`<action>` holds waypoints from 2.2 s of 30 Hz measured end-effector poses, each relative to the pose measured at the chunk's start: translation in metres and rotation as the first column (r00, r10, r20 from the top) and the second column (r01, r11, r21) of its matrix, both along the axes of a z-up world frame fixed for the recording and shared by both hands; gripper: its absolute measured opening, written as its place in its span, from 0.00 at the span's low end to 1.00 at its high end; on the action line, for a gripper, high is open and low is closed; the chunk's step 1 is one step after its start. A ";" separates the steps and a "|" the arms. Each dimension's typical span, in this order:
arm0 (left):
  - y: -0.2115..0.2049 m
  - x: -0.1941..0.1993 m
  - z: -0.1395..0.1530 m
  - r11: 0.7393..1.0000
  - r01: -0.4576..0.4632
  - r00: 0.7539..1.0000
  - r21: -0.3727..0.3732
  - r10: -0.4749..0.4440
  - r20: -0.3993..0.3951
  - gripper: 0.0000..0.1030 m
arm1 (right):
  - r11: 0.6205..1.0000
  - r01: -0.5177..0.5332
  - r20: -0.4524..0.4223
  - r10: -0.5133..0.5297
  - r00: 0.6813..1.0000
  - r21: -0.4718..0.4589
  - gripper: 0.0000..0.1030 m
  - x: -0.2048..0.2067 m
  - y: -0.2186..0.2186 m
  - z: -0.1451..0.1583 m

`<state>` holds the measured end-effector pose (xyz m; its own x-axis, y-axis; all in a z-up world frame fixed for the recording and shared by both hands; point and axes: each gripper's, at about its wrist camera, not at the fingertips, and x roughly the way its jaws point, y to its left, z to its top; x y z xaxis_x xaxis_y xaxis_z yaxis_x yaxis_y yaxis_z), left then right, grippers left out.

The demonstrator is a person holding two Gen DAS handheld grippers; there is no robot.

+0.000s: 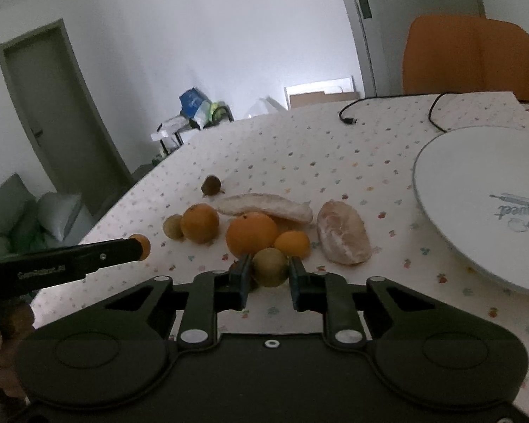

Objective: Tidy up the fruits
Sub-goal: 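Grasp the small orange fruit with the left tool while the right tool grasps a kiwi, then carry both fruits over the white plate and open both tools to drop them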

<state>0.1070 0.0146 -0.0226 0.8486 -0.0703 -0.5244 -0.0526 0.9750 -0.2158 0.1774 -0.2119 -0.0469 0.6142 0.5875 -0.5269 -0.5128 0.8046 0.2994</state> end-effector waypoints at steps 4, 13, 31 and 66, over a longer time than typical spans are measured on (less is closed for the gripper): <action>-0.016 -0.003 0.006 0.999 0.032 0.999 0.041 -0.034 0.041 0.19 | 1.000 0.026 0.024 -0.027 0.999 0.017 0.20 -0.011 -0.014 0.010; -0.042 -0.001 0.020 0.995 0.090 0.993 0.049 -0.094 0.073 0.19 | 0.993 0.105 0.079 -0.109 0.991 0.048 0.20 -0.032 -0.053 0.024; -0.109 0.032 0.024 0.975 0.202 0.976 0.090 -0.208 0.069 0.19 | 0.961 0.262 0.089 -0.269 0.959 0.086 0.20 -0.029 -0.116 0.018; -0.198 0.097 0.002 0.943 0.313 0.949 0.108 -0.314 -0.013 0.20 | 0.918 0.377 0.088 -0.388 0.917 0.120 0.24 -0.006 -0.169 0.005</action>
